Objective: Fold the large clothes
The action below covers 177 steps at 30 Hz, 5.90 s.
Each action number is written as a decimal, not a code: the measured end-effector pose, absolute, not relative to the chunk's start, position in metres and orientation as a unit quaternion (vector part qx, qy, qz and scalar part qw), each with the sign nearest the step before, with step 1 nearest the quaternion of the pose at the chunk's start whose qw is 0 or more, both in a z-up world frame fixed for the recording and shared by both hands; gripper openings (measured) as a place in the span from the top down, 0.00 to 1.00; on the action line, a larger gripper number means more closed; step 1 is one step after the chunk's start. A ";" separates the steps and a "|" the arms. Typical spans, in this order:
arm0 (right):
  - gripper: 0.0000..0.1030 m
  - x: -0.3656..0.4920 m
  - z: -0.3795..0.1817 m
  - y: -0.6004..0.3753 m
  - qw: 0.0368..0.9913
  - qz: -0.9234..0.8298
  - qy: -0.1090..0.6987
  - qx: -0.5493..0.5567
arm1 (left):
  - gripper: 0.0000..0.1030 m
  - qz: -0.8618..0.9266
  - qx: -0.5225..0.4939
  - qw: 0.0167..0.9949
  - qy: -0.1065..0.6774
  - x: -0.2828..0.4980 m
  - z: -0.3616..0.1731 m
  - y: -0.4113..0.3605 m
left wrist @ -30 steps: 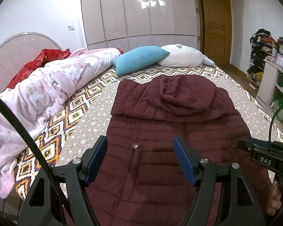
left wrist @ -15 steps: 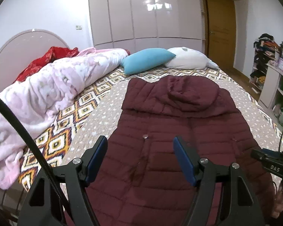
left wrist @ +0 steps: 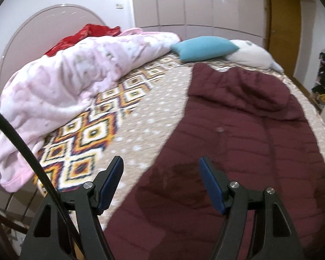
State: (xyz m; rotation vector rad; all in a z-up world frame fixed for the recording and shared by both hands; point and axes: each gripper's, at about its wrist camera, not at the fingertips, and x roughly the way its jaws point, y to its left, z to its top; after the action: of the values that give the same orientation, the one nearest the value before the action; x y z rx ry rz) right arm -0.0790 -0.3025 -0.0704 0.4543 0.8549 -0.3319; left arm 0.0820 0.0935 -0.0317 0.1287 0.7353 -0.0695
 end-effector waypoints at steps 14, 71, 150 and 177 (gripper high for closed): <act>0.48 -0.133 -0.075 -0.325 0.865 -0.183 0.388 0.261 | 0.31 -0.033 0.012 0.895 0.444 0.114 -0.068 0.213; 0.77 -0.206 -0.052 -0.299 0.855 0.069 0.402 0.321 | 0.87 -0.266 -0.089 0.848 0.449 0.025 -0.046 0.209; 0.18 0.080 -0.091 -0.412 0.870 -0.086 0.432 0.224 | 0.21 -0.335 -0.207 0.749 0.533 0.297 -0.133 0.110; 0.82 -0.011 0.066 -0.365 0.931 -0.137 0.329 0.084 | 0.81 -0.212 -0.064 0.901 0.374 0.213 0.062 0.091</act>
State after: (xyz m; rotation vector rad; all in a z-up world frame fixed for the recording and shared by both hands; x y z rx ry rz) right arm -0.0109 -0.3649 0.0664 0.1717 0.6735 -0.2813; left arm 0.2125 0.0914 0.0616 -0.1317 0.7745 -0.4384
